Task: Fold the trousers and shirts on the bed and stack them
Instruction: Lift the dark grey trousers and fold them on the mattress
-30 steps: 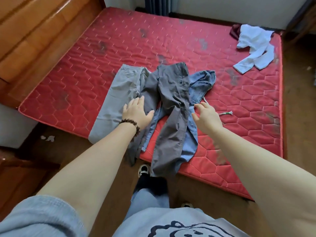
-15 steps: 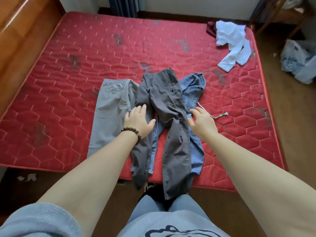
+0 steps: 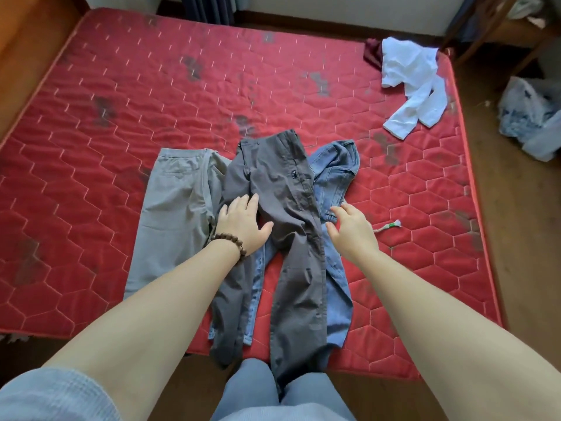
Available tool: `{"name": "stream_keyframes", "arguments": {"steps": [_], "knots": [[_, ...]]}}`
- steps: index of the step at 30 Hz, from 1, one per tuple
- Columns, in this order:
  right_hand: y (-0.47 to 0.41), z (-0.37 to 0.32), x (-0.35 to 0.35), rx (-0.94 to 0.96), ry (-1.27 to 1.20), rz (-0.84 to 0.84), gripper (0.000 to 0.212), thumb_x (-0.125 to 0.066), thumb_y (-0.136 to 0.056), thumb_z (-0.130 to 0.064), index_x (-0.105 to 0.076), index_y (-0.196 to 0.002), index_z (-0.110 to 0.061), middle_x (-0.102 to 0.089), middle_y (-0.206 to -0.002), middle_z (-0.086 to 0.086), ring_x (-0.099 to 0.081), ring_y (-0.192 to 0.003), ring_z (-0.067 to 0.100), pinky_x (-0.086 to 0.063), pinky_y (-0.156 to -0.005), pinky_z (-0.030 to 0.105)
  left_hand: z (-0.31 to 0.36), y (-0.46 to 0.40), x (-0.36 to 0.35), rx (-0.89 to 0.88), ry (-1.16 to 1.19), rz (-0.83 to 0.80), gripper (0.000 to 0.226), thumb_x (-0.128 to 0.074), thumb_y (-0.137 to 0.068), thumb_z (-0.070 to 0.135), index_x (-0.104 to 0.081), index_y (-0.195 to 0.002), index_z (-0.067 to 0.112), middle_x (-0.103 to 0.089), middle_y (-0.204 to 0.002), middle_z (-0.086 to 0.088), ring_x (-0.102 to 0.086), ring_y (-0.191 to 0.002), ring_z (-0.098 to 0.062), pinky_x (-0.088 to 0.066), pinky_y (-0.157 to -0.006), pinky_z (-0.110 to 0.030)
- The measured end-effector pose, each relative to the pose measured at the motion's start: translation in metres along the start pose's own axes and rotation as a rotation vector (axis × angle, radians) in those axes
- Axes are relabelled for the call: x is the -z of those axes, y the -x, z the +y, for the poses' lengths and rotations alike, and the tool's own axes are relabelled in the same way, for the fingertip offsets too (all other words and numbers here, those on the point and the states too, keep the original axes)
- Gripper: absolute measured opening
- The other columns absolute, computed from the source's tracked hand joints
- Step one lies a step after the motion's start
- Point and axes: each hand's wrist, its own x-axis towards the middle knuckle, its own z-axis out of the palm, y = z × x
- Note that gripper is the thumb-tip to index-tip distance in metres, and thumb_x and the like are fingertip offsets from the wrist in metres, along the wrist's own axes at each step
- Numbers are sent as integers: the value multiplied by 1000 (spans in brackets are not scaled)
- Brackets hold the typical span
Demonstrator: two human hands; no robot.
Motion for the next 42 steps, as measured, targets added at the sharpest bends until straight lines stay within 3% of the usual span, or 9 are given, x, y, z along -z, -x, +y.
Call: {"name": "stream_keyframes", "arguments": {"steps": [10,18,21,24,28,30,34,39,42], "knots": [[-169,24,-107,97,113,-119,51,-52,-96,-31,-42,-143,-14,-34,-152,11,-27,-142,26,-25,-113,37,-59,-153,-103,169,10,-87,82,-45,-89,57,-15,-152,15,-16,-159,-12,-13,-146,-27,-14,-118,-44],[-294,23,-182,63,73,-105,79,-63,-89,-38,-19,-153,-24,6,-161,11,-4,-148,27,-20,-117,39,-107,-264,-171,361,101,3,107,-51,-82,68,0,-151,4,-9,-159,-19,-12,-146,-31,-15,-118,-41],[-313,17,-203,-72,89,-116,93,-65,-87,-43,-5,-154,-24,7,-161,11,-16,-144,31,-30,-111,43,-112,-280,-189,417,206,-34,117,-59,-78,68,-1,-149,-4,-23,-153,-20,-27,-139,-33,-27,-112,-40],[-315,11,-219,-184,90,-71,90,-64,-89,-36,-4,-153,-15,-28,-148,17,-42,-127,35,-41,-96,44,-105,-282,-202,389,203,27,78,-65,-84,50,-34,-132,-2,-47,-131,-20,-47,-121,-35,-40,-97,-40],[-311,13,-223,-199,169,-53,27,-49,-94,-14,-47,-119,-4,-58,-119,20,-59,-107,38,-46,-82,39,-92,-271,-205,270,170,101,31,-58,-93,32,-47,-106,5,-58,-112,-16,-58,-104,-36,-44,-81,-42],[-307,14,-217,-178,227,-78,20,-43,-92,-6,-56,-108,-5,-62,-114,18,-60,-105,37,-47,-80,36,-88,-264,-203,233,143,131,27,-54,-95,32,-47,-104,7,-60,-108,-14,-60,-100,-35,-45,-76,-42],[-288,22,-206,-144,262,-103,21,-49,-93,-12,-54,-113,-7,-53,-121,15,-54,-111,35,-46,-85,38,-74,-241,-196,144,123,142,28,-48,-97,36,-48,-104,9,-63,-104,-13,-62,-94,-35,-44,-71,-40],[-261,34,-210,-282,155,-187,74,-67,-87,-36,-24,-143,-14,-34,-137,16,-37,-126,36,-41,-96,47,-50,-191,-199,46,163,62,31,-43,-98,42,-48,-98,12,-65,-95,-11,-63,-88,-37,-43,-68,-40],[-251,44,-221,-274,152,-124,31,-52,-95,-15,-40,-123,-8,-51,-123,21,-51,-114,38,-44,-83,41,-43,-159,-213,14,140,11,30,-41,-98,44,-47,-95,16,-66,-91,-8,-63,-86,-34,-42,-67,-39]]}}
